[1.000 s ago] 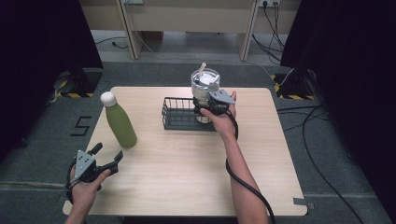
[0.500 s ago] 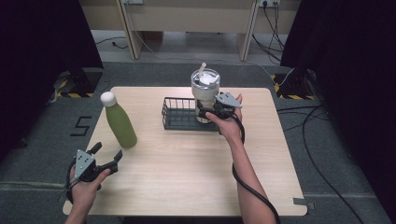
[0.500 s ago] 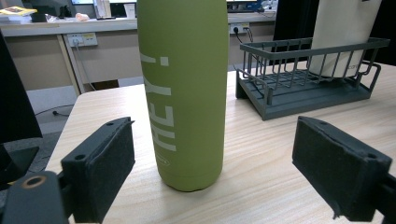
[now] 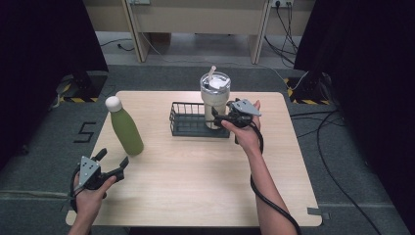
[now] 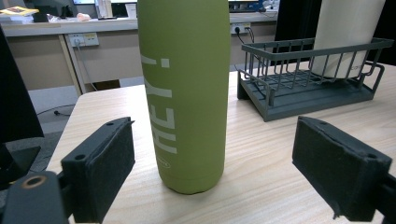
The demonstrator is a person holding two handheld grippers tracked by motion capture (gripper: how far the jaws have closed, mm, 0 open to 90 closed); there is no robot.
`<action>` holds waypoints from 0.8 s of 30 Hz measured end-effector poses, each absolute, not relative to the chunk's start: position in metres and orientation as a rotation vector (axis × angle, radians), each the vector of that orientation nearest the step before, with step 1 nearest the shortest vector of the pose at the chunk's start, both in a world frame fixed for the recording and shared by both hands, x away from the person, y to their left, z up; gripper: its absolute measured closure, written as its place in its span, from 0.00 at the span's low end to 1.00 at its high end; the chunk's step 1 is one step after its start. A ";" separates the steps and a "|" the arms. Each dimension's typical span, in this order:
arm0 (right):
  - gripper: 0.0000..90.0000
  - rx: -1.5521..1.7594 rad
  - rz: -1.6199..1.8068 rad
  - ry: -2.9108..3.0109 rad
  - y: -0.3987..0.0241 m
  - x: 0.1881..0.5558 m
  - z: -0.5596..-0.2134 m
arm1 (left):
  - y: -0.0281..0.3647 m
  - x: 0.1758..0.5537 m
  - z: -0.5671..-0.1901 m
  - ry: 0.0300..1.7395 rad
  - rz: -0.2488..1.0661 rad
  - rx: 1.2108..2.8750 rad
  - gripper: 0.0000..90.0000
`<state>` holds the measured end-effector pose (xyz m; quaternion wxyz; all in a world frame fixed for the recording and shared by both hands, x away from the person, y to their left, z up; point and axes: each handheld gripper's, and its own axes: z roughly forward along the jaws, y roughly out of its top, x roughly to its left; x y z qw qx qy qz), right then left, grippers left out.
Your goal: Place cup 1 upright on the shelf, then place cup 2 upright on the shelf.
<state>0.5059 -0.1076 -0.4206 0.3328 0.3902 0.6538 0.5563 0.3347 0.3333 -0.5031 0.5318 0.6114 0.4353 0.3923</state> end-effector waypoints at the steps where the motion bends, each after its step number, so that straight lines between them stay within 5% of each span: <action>1: 0.03 1.012 1.449 1.706 -0.109 0.505 -0.420 | 0.333 0.335 -0.503 1.039 0.935 1.460 0.13; 24: 0.06 1.092 1.436 1.658 -0.158 0.464 -0.428 | 0.328 0.337 -0.501 1.027 0.936 1.458 0.13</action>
